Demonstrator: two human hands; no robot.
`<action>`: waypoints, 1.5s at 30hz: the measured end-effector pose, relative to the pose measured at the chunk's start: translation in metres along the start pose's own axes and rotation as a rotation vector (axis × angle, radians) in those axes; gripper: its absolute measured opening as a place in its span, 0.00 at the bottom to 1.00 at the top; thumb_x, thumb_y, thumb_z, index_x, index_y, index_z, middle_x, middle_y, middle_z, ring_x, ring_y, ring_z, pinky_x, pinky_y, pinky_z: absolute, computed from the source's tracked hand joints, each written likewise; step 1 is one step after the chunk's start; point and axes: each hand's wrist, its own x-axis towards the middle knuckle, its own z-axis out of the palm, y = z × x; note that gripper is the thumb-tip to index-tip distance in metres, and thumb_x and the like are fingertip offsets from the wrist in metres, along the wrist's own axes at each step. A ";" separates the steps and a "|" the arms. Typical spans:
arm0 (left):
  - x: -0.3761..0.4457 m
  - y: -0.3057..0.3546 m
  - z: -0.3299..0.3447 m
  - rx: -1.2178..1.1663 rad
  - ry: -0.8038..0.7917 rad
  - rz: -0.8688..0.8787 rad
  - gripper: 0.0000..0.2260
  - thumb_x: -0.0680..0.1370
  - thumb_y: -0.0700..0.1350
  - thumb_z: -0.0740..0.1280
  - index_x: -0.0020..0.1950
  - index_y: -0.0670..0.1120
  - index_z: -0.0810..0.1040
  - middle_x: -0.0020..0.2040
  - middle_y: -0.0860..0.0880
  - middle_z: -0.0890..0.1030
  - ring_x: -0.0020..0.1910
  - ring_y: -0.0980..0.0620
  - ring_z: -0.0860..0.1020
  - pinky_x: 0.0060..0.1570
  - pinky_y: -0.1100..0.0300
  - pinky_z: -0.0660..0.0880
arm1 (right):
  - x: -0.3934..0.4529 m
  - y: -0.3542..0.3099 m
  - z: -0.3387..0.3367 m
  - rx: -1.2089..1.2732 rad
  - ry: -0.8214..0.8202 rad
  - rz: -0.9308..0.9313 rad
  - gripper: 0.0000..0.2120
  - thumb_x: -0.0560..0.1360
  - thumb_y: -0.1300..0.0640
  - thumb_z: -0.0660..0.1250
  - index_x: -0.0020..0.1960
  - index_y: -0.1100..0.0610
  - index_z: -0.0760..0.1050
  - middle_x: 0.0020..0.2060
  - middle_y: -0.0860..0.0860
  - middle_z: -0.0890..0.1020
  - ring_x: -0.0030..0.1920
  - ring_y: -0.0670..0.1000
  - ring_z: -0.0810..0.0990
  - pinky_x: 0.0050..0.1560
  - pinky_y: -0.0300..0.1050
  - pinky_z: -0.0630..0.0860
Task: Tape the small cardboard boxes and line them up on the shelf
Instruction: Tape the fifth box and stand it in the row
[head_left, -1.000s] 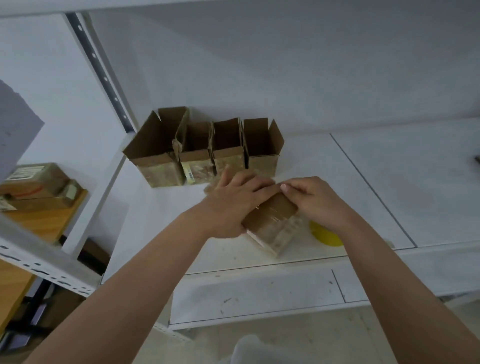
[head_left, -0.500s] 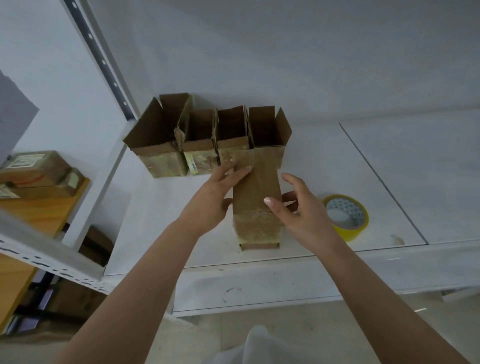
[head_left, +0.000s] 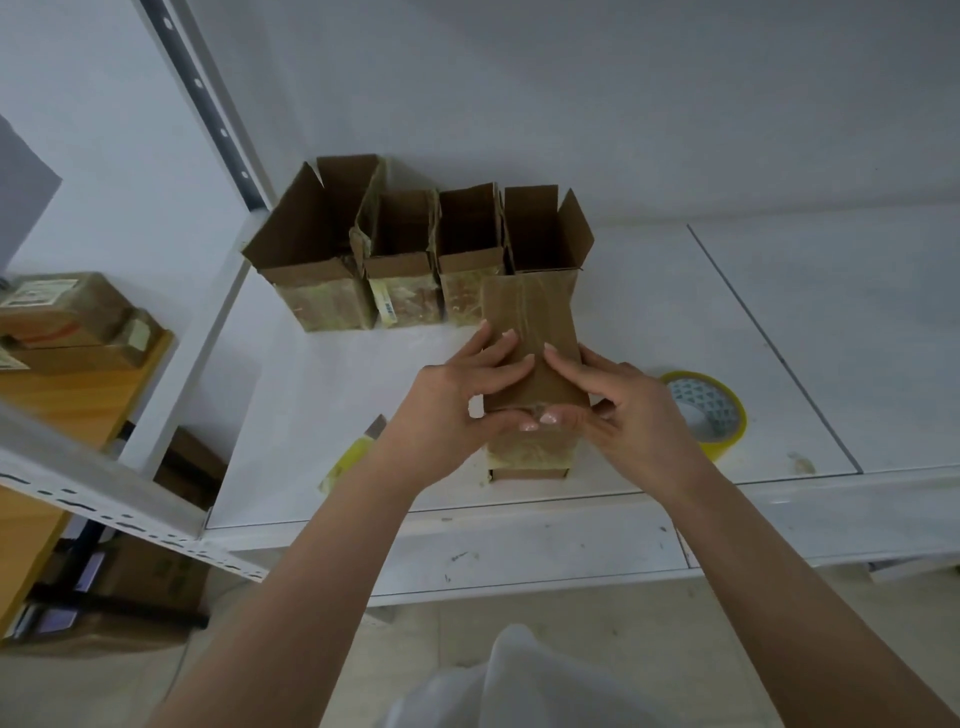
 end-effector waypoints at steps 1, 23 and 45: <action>0.000 0.001 0.001 0.013 -0.004 0.005 0.26 0.72 0.46 0.74 0.70 0.48 0.74 0.74 0.49 0.68 0.78 0.54 0.56 0.74 0.65 0.56 | 0.001 -0.001 -0.001 -0.016 -0.002 -0.009 0.35 0.67 0.33 0.64 0.71 0.44 0.69 0.71 0.51 0.72 0.61 0.54 0.76 0.55 0.53 0.79; -0.002 -0.004 -0.005 -0.362 -0.050 -0.059 0.20 0.80 0.51 0.60 0.72 0.50 0.71 0.76 0.52 0.66 0.77 0.60 0.55 0.76 0.57 0.58 | -0.004 -0.004 0.002 0.129 0.038 0.007 0.31 0.67 0.43 0.71 0.70 0.46 0.71 0.58 0.38 0.78 0.55 0.30 0.77 0.55 0.25 0.72; 0.007 0.007 0.021 -0.397 0.203 0.080 0.30 0.78 0.66 0.46 0.66 0.46 0.70 0.77 0.45 0.58 0.79 0.55 0.48 0.72 0.70 0.54 | 0.007 -0.029 -0.009 0.171 0.232 -0.007 0.28 0.67 0.45 0.69 0.64 0.57 0.78 0.56 0.49 0.83 0.54 0.38 0.80 0.54 0.29 0.75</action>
